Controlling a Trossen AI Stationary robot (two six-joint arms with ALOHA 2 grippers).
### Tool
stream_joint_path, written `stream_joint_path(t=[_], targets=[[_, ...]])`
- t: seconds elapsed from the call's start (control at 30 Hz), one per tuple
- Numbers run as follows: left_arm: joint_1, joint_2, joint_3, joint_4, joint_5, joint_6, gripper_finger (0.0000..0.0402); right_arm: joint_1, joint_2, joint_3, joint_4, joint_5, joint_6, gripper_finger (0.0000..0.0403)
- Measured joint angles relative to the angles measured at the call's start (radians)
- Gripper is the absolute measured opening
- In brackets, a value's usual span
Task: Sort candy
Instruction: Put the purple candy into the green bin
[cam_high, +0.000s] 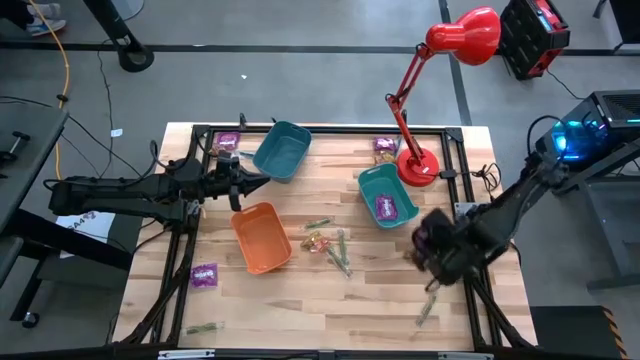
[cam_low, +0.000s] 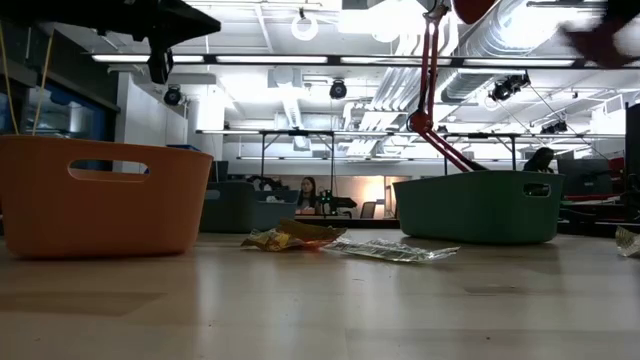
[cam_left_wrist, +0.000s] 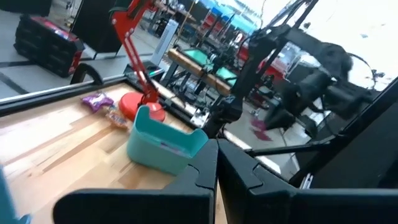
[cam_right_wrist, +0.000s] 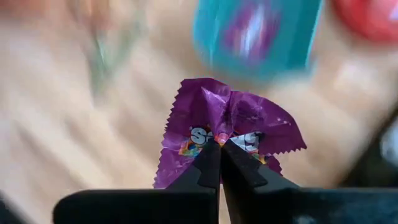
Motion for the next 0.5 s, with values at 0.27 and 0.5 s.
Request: stream_joint_path(t=[0.27,0.5], targets=[[0.02,0.0,0.066,-0.031,0.0,0.041,0.0,-0.299,-0.024,-0.14,0.174,0.081,-0.251,0.0033],[0.066,0.031,0.21,-0.206,0.0,0.114,0.0,-0.537,-0.023,-0.272,0.481,-0.066,-0.58,0.0137]])
